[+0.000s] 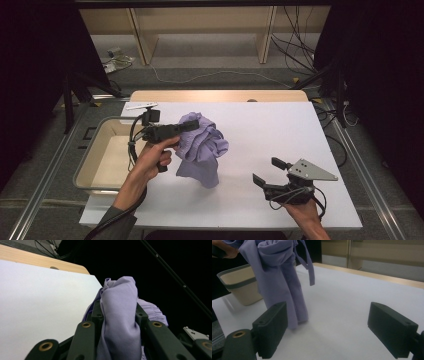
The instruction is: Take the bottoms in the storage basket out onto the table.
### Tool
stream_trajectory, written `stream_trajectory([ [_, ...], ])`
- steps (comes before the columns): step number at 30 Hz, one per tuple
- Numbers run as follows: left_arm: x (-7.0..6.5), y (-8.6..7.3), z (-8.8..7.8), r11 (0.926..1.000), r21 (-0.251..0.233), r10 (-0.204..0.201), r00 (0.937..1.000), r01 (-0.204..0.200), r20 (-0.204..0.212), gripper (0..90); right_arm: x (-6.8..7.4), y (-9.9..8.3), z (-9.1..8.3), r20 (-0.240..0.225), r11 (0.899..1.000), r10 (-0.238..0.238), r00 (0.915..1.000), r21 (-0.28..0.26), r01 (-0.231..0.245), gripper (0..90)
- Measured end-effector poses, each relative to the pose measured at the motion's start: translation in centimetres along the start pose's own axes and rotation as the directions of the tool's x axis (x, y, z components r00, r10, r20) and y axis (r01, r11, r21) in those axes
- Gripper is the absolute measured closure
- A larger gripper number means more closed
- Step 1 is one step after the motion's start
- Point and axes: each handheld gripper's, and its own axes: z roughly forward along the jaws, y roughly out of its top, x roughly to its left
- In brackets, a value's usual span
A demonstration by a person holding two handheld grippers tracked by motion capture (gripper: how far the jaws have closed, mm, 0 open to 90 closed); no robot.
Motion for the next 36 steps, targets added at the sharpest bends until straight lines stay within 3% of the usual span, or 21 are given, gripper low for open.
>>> stream_trajectory([
  [13, 1.1, -0.6, 0.9, 0.9993, -0.023, -0.028, 0.9987, 0.027, -0.043, 70.2, 0.0, 0.0, 0.1, 0.0, 1.0, -0.002, 1.0, 0.0, 0.002, 17.5],
  [20, 1.8, -1.2, 1.6, 0.9982, -0.053, -0.035, 0.9949, 0.03, -0.094, 70.1, 0.0, 0.0, 0.1, 0.0, 1.0, -0.003, 1.0, 0.001, 0.003, 17.5],
  [29, 3.0, -2.3, 3.3, 0.9976, -0.039, -0.062, 0.9885, 0.057, -0.138, 70.1, 0.1, 0.0, 0.3, -0.003, 1.0, -0.005, 1.0, 0.005, 0.005, 17.5],
  [36, 3.2, -2.5, 4.0, 0.9987, -0.018, -0.051, 0.987, 0.049, -0.153, 70.1, 0.1, 0.0, 0.3, -0.003, 1.0, -0.005, 1.0, 0.005, 0.005, 17.5],
])
